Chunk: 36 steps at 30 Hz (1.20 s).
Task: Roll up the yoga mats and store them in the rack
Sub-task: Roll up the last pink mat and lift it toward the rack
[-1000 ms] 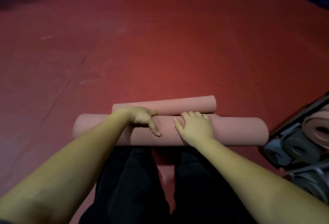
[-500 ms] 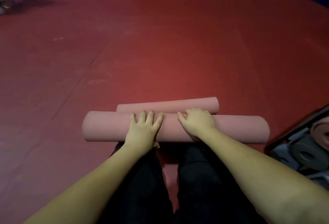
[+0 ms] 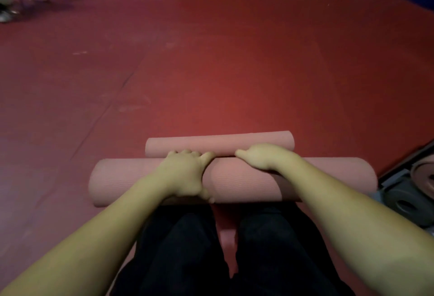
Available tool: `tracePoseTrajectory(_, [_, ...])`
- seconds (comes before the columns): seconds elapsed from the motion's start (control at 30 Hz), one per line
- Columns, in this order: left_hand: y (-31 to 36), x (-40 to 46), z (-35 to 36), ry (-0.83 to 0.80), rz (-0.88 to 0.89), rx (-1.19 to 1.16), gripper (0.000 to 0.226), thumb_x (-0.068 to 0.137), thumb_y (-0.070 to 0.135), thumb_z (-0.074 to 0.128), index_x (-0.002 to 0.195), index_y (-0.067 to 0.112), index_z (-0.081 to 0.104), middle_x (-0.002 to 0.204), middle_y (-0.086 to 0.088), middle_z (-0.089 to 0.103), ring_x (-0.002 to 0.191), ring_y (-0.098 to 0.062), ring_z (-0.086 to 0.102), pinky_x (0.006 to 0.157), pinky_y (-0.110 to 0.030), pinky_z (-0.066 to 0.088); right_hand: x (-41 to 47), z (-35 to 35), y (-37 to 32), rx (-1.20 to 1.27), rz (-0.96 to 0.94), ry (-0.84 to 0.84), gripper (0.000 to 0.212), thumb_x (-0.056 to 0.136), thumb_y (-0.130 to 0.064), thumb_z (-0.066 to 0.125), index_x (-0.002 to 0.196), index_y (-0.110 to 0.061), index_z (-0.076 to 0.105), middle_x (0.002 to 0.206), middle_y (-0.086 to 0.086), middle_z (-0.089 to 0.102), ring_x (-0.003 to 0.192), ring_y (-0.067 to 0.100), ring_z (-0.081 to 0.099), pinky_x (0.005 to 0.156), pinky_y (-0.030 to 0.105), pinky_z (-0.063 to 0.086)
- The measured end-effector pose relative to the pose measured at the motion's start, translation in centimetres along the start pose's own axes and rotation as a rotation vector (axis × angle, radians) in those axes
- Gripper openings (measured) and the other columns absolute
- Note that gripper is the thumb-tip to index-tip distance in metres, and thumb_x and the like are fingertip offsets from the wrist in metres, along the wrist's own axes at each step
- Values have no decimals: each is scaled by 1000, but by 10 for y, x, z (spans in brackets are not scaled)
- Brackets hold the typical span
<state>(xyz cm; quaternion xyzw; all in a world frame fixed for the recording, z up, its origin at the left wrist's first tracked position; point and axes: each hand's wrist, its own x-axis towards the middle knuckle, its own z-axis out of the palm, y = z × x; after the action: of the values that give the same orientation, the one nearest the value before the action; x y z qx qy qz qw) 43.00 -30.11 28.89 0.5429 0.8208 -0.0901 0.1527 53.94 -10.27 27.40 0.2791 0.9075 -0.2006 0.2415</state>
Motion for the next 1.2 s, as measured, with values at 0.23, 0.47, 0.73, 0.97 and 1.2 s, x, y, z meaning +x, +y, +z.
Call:
tracePoseTrajectory(0.23, [0, 7, 3, -199, -23, -175, 103, 53, 72, 78, 140, 35, 38, 130, 1, 58, 115, -25, 55, 92, -40, 47, 8, 15, 1, 72, 14, -155, 61, 99, -55, 29, 140, -17, 53, 151, 10, 44, 134, 30, 44, 106, 40, 31])
tracePoseTrajectory(0.47, [-17, 37, -6, -444, -81, -485, 104, 63, 50, 87, 149, 32, 33, 139, 6, 50, 122, -18, 48, 100, -32, 41, 7, 27, 7, 52, -84, 376, 37, 102, -41, 35, 94, -15, 61, 103, 8, 57, 100, 32, 57, 72, 36, 39])
tracePoseTrajectory(0.73, [-34, 65, -9, -662, -172, -787, 79, 57, 38, 91, 128, 30, 56, 124, -2, 65, 111, -26, 63, 102, -47, 49, -17, 63, 2, -113, -59, 505, 70, 89, -65, 13, 110, -21, 63, 114, 1, 66, 112, 25, 56, 96, 37, 37])
tracePoseTrajectory(0.97, [-32, 59, -8, -545, -139, -861, 60, 66, 39, 85, 121, 26, 66, 119, 2, 70, 111, -23, 64, 104, -42, 47, -3, 57, 2, -150, -22, 515, 62, 92, -62, 22, 105, -20, 66, 108, 2, 69, 105, 26, 59, 89, 37, 40])
tracePoseTrajectory(1.2, [-21, 40, 9, 64, -48, -306, 71, 67, 75, 60, 127, 39, 56, 117, 7, 46, 111, -16, 38, 93, -36, 34, 7, 49, 4, -109, -36, 490, 51, 96, -56, 31, 97, -19, 66, 107, 6, 69, 101, 30, 61, 84, 37, 42])
